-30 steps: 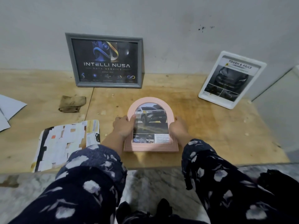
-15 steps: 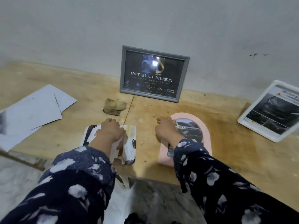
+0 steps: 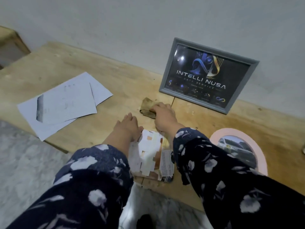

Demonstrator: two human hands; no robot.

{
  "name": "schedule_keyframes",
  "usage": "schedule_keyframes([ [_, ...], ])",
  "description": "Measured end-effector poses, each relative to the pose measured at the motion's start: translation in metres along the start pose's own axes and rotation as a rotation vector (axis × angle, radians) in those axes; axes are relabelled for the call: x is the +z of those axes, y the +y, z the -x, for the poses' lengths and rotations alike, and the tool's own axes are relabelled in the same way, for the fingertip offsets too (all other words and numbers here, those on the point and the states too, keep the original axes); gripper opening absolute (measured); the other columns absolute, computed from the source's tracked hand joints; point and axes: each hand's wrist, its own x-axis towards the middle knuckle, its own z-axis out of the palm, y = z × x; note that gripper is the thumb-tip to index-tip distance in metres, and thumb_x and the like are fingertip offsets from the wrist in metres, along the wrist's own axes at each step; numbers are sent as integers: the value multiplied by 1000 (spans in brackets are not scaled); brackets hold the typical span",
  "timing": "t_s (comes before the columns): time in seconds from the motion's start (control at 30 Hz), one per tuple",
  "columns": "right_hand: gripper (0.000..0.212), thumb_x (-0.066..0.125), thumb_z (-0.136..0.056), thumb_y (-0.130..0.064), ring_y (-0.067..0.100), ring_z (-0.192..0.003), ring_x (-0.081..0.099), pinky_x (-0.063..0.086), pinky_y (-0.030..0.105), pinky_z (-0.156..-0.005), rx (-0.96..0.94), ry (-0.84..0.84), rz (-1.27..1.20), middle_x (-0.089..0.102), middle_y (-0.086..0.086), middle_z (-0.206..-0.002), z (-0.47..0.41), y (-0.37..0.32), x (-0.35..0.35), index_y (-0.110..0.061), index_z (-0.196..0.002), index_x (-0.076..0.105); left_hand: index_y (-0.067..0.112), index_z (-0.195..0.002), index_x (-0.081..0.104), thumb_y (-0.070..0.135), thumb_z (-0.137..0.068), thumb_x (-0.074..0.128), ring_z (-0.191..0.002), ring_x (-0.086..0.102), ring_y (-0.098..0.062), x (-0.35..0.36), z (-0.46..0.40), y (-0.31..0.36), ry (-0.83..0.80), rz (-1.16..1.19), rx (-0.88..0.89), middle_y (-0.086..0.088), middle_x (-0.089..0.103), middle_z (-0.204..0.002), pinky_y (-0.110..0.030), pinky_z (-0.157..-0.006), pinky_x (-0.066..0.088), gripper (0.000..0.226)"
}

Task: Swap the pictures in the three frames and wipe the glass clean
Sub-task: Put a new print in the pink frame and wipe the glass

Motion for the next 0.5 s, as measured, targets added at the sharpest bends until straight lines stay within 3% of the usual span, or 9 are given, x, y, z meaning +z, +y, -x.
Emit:
schedule_keyframes([
  [0.1,59,39,-86,2,34,-131,30,32,45,-106,-102,-16,67,30,2,-151,-24,-8,1,-24,-140,40,5,-149,21,41,-103,28,-149,1,-24,0,-4,3,-46,-4,-7,-9,-5,-162,-49,-117,14,59],
  [0.27,70,33,-92,4,39,-144,8,19,51,-116,-121,-153,211,0,2,-161,-43,-27,3,-40,-146,26,7,-154,7,43,-102,28,-149,-5,-24,-3,-5,3,-69,-53,-24,-9,-12,-161,-47,-119,9,67],
  [0.4,51,38,-96,-4,36,-136,25,37,48,-101,-164,-166,323,-3,-5,-161,-41,-24,1,-30,-139,42,8,-154,2,40,-102,28,-149,-6,-23,-3,-3,2,-74,-51,-25,-7,-13,-161,-46,-120,6,66],
  [0.5,26,41,-99,-21,34,-124,35,41,42,-88,-171,-43,330,12,-2,-160,-37,-13,4,-18,-123,52,9,-154,2,41,-102,26,-149,-6,-23,-2,-2,1,-69,-55,-23,-7,-12,-161,-47,-120,7,66],
])
